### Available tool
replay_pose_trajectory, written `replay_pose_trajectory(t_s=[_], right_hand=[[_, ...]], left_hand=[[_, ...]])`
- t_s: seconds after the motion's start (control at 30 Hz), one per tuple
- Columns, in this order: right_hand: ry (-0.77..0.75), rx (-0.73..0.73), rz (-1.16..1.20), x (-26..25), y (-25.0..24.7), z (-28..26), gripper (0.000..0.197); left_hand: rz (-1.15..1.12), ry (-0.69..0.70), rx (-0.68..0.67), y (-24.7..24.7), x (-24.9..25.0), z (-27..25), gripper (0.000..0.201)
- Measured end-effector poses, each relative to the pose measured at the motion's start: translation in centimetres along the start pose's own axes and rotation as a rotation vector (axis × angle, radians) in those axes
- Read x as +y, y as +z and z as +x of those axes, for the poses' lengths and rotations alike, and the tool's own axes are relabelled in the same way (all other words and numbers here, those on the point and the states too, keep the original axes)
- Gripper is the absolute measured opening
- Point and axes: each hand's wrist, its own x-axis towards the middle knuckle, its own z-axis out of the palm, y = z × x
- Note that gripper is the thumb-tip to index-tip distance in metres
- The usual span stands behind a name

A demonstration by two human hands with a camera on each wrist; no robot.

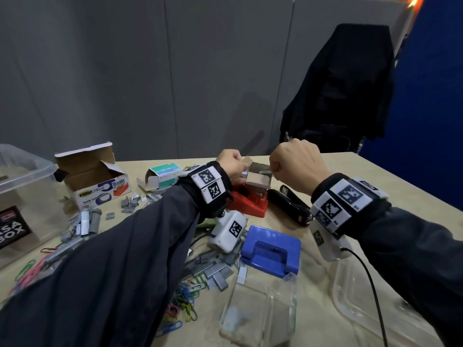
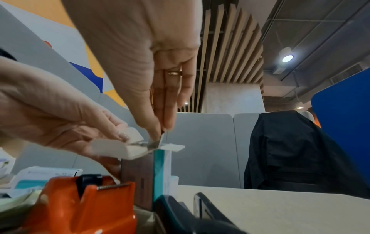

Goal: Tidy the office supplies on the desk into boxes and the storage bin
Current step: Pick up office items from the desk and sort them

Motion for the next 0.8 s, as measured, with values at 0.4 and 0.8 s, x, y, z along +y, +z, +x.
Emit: replay_pose_trajectory(t_s=[0.4,0.8], right_hand=[[-0.018,0.034,-0.013,-0.1,0.8,-0.2,0.015],[-0.056,0.014,-0.111,-0.9,0.9,-0.1,0.018]], left_hand=[[0.013,0.194,-0.056,-0.2,-0.9,-1.9,0.035],[-0.18,0.131,-0.074,-0.2,-0.9,-3.1,0.035]])
